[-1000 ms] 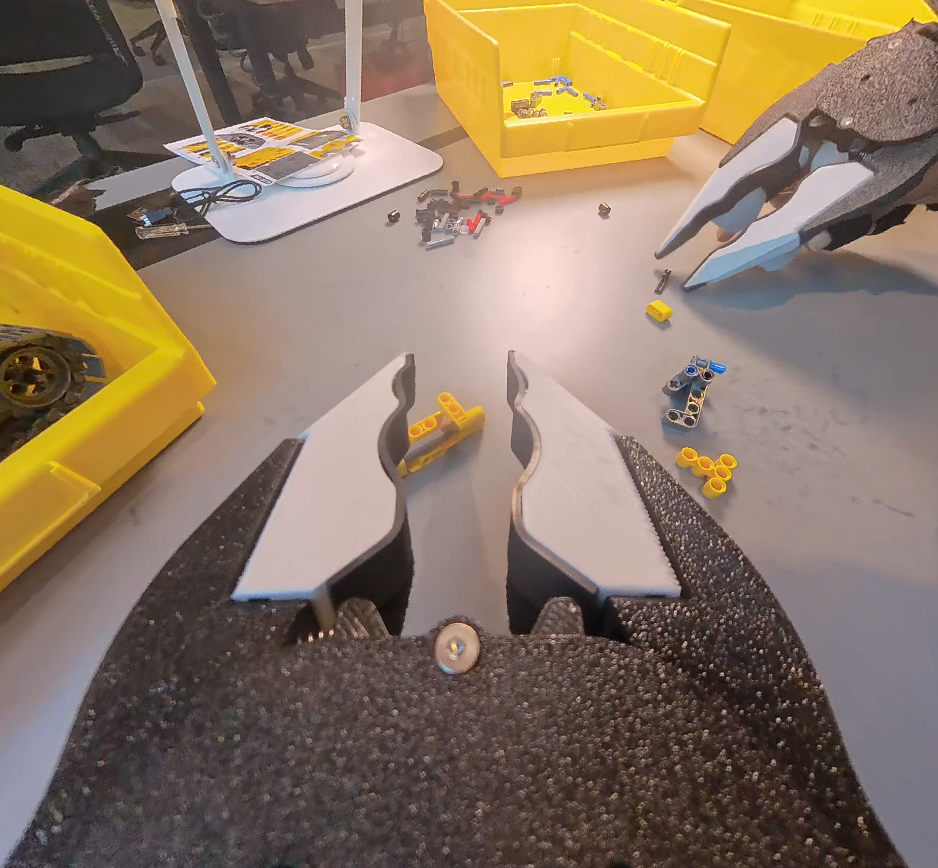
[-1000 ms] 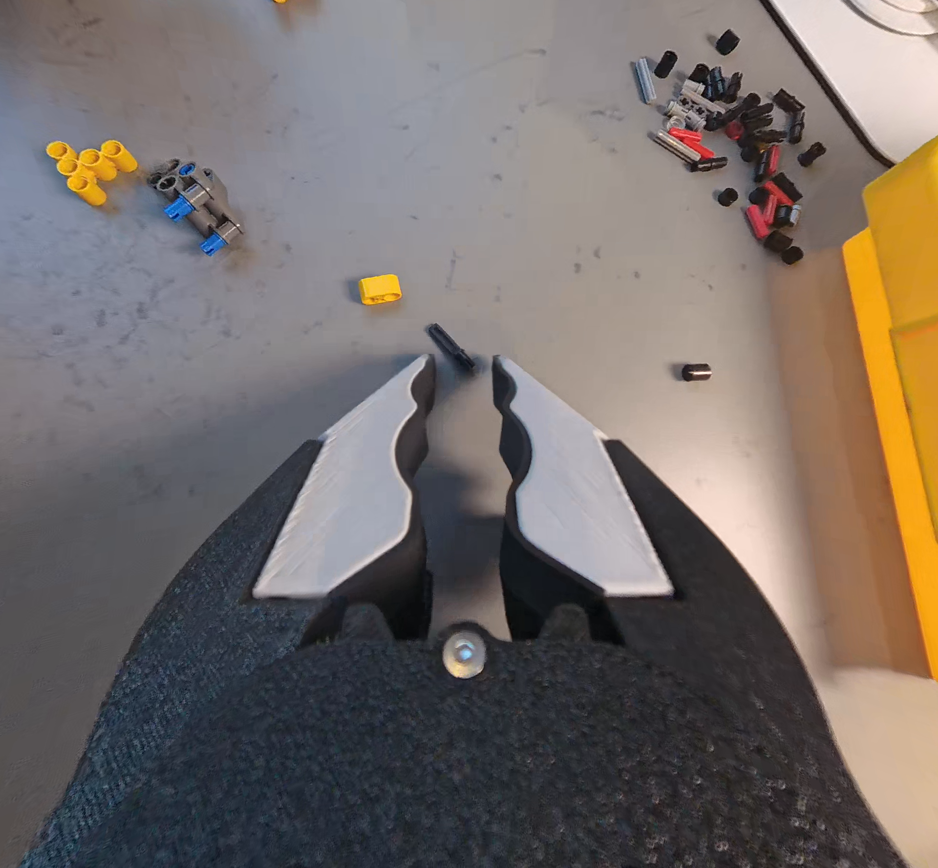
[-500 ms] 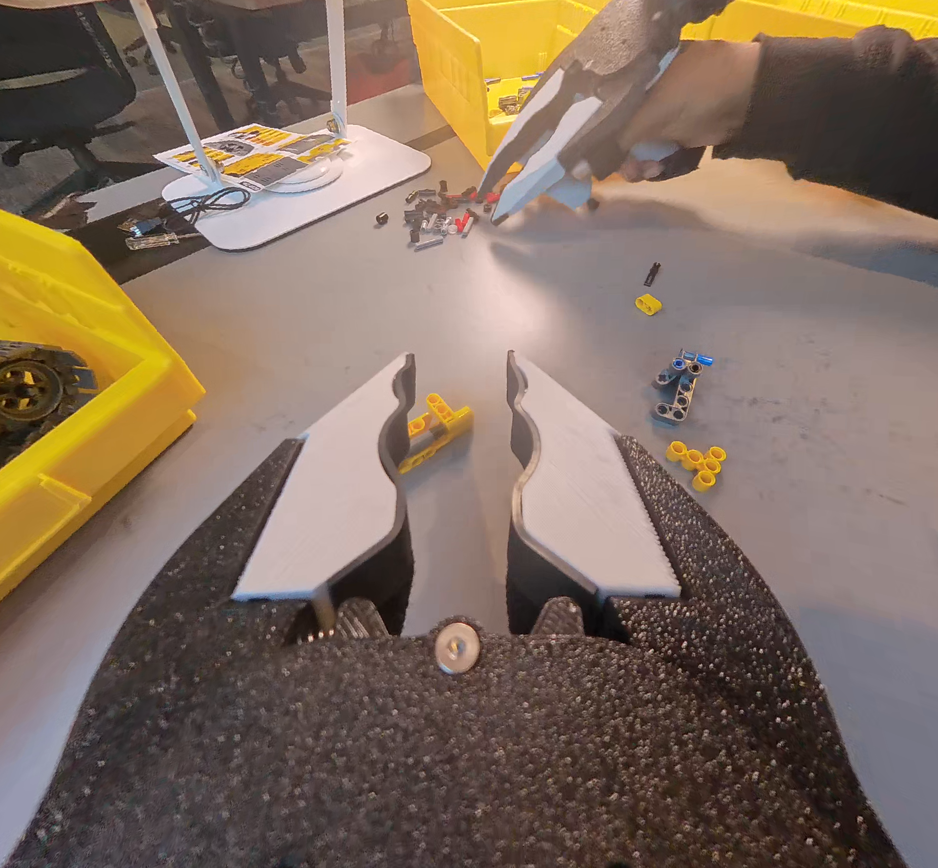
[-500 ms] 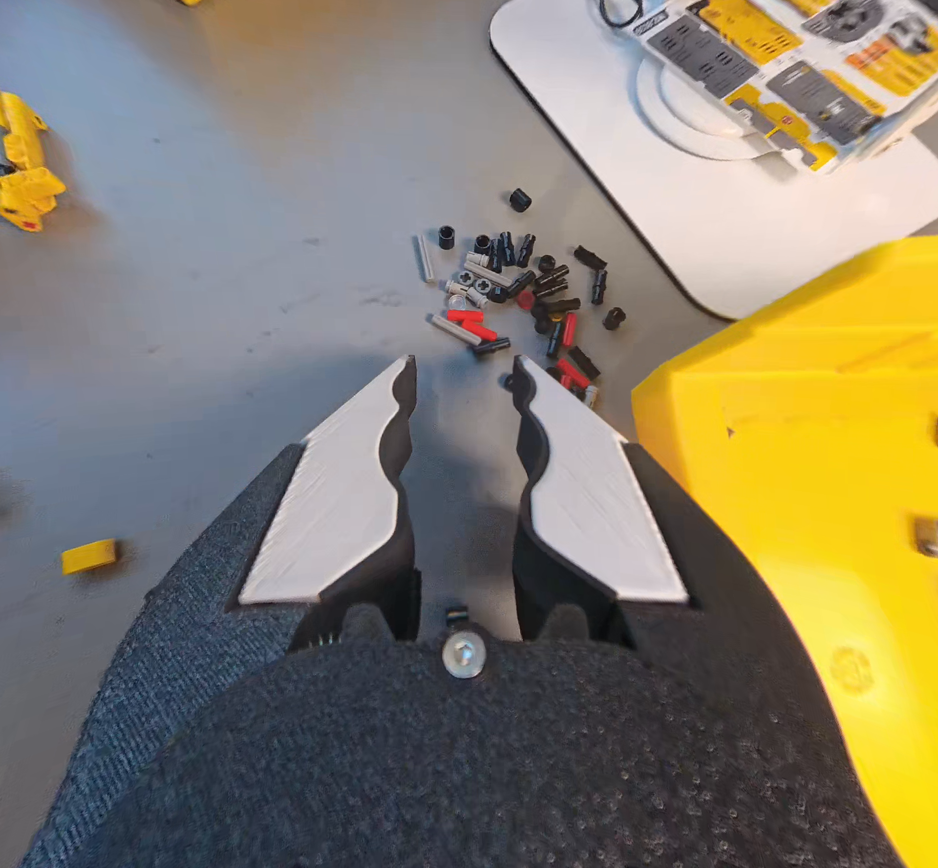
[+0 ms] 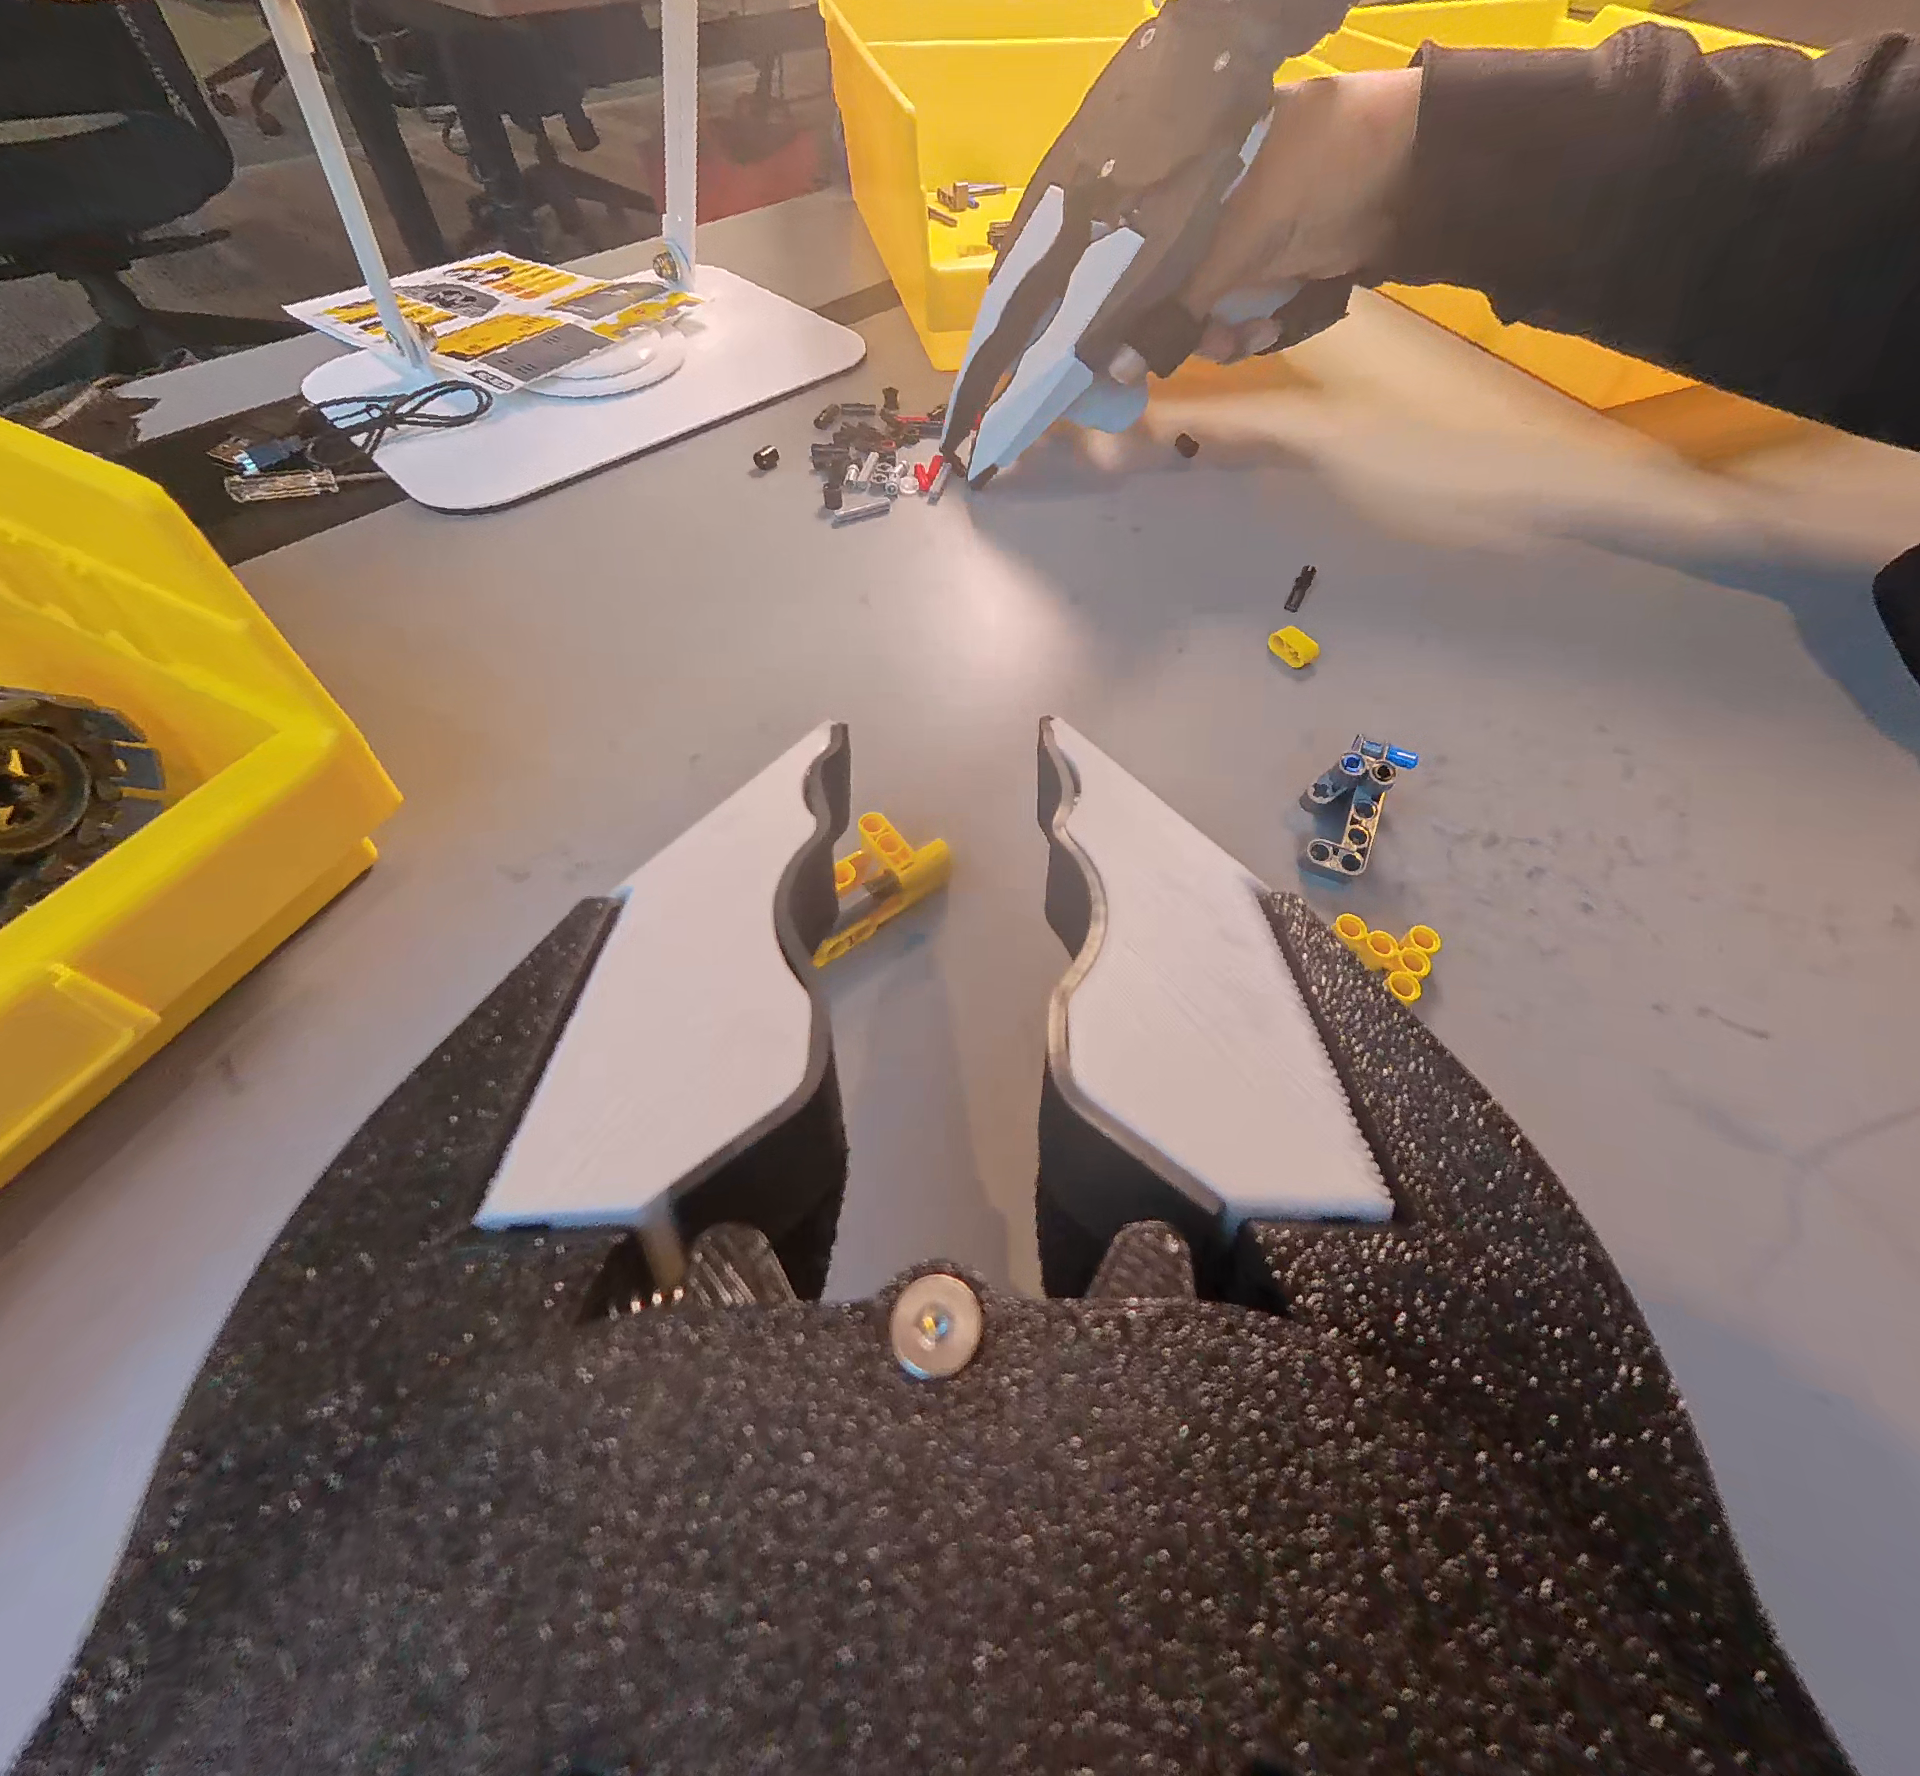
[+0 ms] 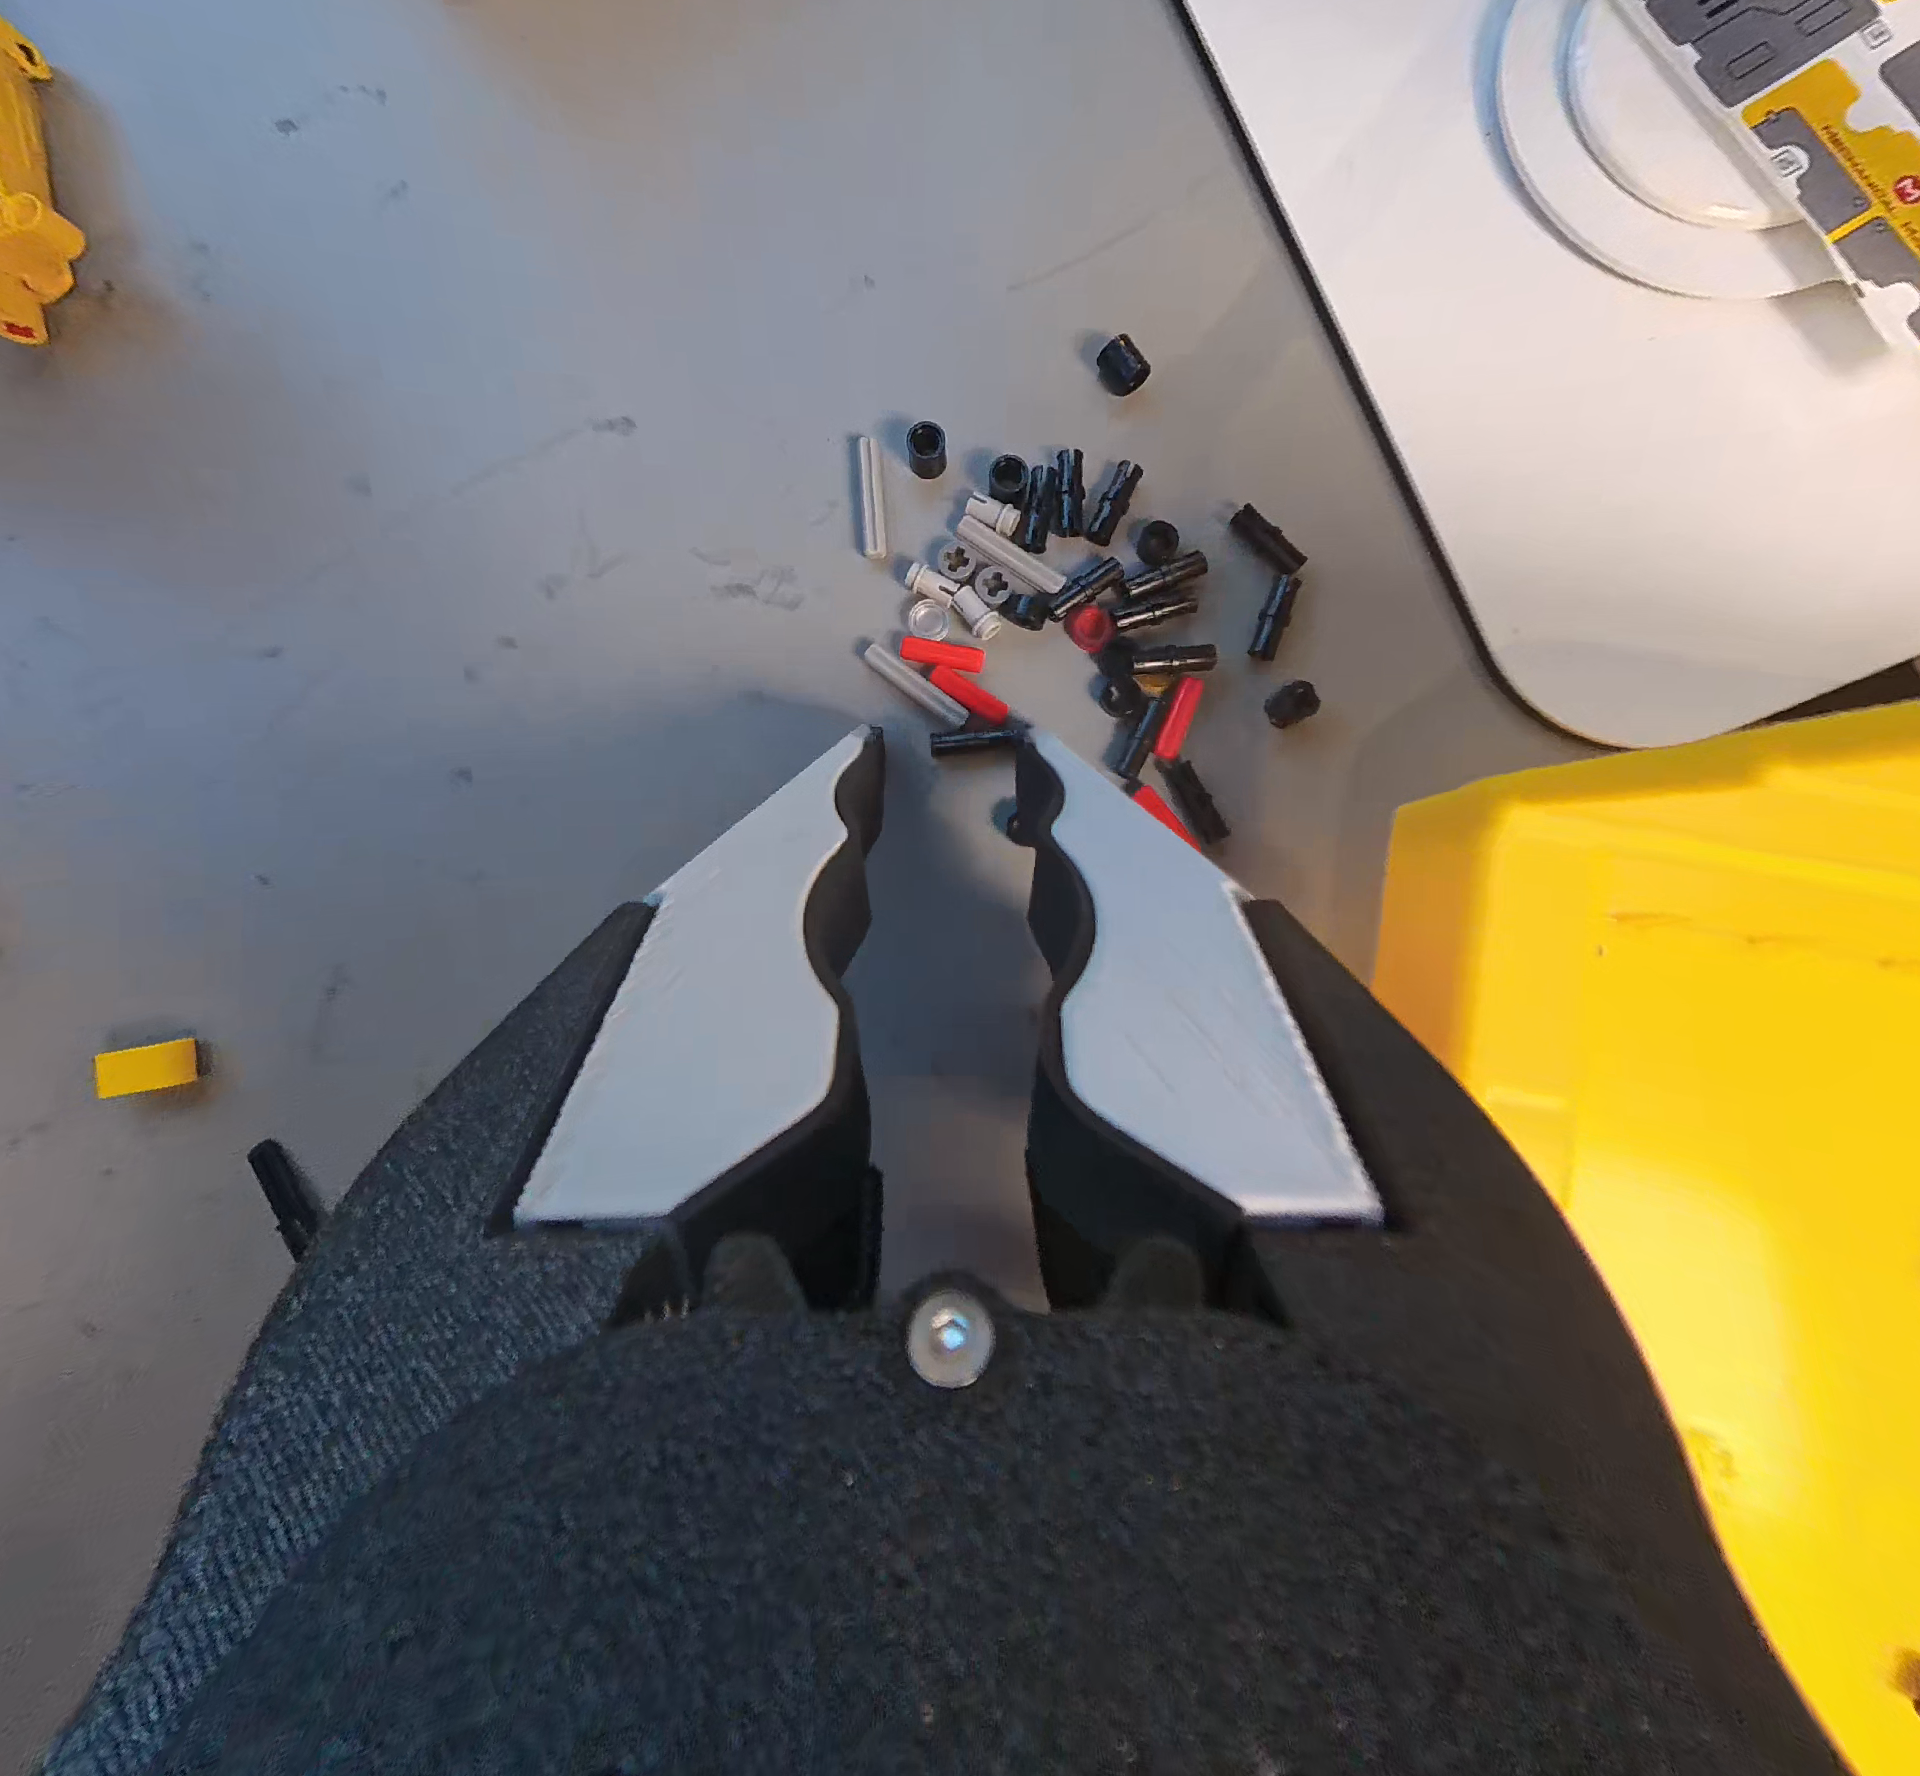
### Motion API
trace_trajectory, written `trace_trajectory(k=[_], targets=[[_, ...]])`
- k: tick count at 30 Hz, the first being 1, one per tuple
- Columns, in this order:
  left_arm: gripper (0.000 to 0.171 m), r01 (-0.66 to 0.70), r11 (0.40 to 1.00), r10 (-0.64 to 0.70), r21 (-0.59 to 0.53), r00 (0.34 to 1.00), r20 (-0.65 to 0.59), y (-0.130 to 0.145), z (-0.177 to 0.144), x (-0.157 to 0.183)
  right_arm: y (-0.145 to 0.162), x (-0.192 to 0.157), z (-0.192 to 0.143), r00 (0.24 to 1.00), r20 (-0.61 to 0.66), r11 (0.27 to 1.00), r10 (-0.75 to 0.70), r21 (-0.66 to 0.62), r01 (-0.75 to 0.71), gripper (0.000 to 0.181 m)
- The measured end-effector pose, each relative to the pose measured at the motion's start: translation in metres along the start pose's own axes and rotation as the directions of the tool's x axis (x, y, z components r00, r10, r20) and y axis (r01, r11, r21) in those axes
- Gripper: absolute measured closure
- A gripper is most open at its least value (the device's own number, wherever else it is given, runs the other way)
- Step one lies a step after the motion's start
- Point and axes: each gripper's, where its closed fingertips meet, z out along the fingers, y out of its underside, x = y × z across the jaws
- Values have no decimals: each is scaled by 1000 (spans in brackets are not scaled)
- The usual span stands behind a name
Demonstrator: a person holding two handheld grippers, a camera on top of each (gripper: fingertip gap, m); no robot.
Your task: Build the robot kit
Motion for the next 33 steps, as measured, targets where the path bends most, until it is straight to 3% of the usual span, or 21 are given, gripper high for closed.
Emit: trace_trajectory(k=[12,17,20,23,28,33], targets=[[136,10,1000,-10,-7,1000,-6,1,0,0,0,-7,-9,1000,-1,997,-19,74,19,166],[136,6,1000,-6,-12,1000,-8,2,0,1,-4,-73,-49,983,109,975,-148,180,127,166],[136,-2,1000,2,-18,1000,-18,3,2,5,14,-130,-66,944,208,958,-256,189,218,166],[136,-15,999,14,-28,999,-30,4,4,9,39,-163,-67,930,237,957,-280,144,251,166],[138,-51,998,47,-42,995,-86,8,7,23,66,-177,-53,943,205,965,-261,82,249,166],[138,-86,995,76,-46,980,-187,10,6,43,69,-173,-49,953,173,969,-247,72,238,166]])
